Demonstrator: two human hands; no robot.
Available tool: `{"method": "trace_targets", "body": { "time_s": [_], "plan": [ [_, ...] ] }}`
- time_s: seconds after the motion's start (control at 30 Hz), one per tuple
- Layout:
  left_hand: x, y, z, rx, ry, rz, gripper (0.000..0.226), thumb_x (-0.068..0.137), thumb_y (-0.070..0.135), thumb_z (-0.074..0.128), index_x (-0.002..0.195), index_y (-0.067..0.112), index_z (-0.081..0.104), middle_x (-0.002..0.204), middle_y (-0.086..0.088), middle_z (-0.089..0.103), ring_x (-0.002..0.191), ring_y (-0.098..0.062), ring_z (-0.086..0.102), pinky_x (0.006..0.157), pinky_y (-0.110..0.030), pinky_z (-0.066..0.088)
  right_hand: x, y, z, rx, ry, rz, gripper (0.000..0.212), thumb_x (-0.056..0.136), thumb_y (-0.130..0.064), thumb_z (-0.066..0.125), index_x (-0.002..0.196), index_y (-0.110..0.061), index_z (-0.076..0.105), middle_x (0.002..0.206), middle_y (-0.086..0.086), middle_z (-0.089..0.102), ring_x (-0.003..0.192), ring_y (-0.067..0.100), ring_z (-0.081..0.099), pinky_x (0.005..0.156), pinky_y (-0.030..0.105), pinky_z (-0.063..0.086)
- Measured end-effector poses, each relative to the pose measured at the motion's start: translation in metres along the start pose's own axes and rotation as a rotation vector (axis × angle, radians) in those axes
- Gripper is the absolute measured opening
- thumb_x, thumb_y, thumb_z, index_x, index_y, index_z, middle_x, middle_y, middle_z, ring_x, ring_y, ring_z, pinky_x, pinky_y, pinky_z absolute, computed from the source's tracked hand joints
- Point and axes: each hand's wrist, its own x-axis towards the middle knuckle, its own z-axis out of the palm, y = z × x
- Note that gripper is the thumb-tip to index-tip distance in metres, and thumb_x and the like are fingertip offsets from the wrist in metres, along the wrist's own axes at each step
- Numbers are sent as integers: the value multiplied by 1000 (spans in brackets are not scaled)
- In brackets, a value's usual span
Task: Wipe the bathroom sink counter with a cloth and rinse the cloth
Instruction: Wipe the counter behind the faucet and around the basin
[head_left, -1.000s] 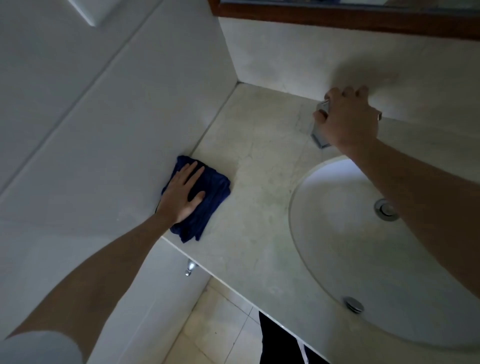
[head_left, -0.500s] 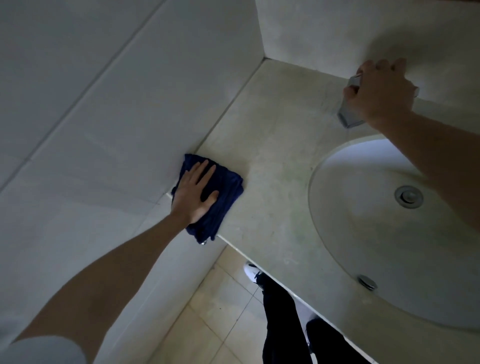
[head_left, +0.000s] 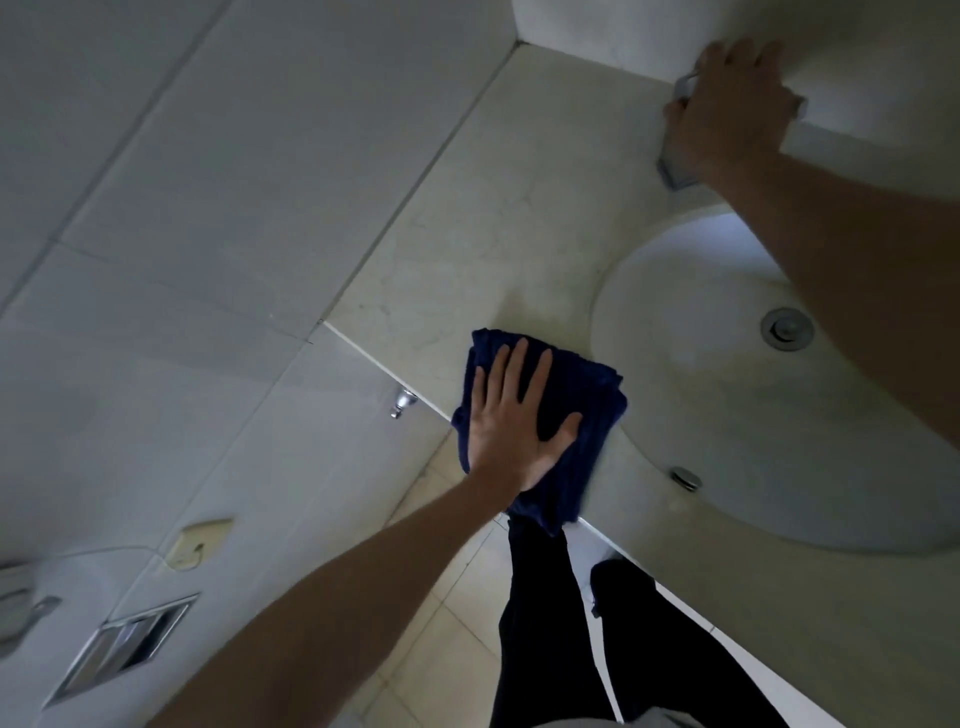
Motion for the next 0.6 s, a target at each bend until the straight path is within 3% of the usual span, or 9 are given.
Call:
{"method": "trace_targets", "body": {
  "time_s": [0.17,0.33,0.5,0.6],
  "plan": [
    [-33,84,8,-52,-74,-24,79,94,68,35,159,24,23,167,-9,16,155,-30,11,125,-53,9,2,2,0,-11,-28,-4,55,100,-37,49,144,-7,37,147,22,40,146,40,25,103,61,37],
    [-68,161,21,-116,-184,97,73,94,63,37,156,24,29,165,-7,23,154,-29,13,125,-52,3,6,2,7,0,-12,6,54,100,-37,48,146,-11,38,149,17,41,144,38,29,104,58,38],
    [-77,179,20,-210,-191,105,69,97,61,37,153,21,35,164,-4,26,152,-26,18,126,-49,3,8,3,8,-10,2,8,56,101,-37,48,148,-10,36,149,17,40,146,36,27,105,52,39],
    [-52,164,6,-241,-212,113,70,95,63,40,148,17,41,163,-5,27,148,-28,22,122,-47,14,8,3,9,-29,27,11,55,101,-37,48,147,-10,37,148,17,42,144,36,30,104,53,41]
  ]
}}
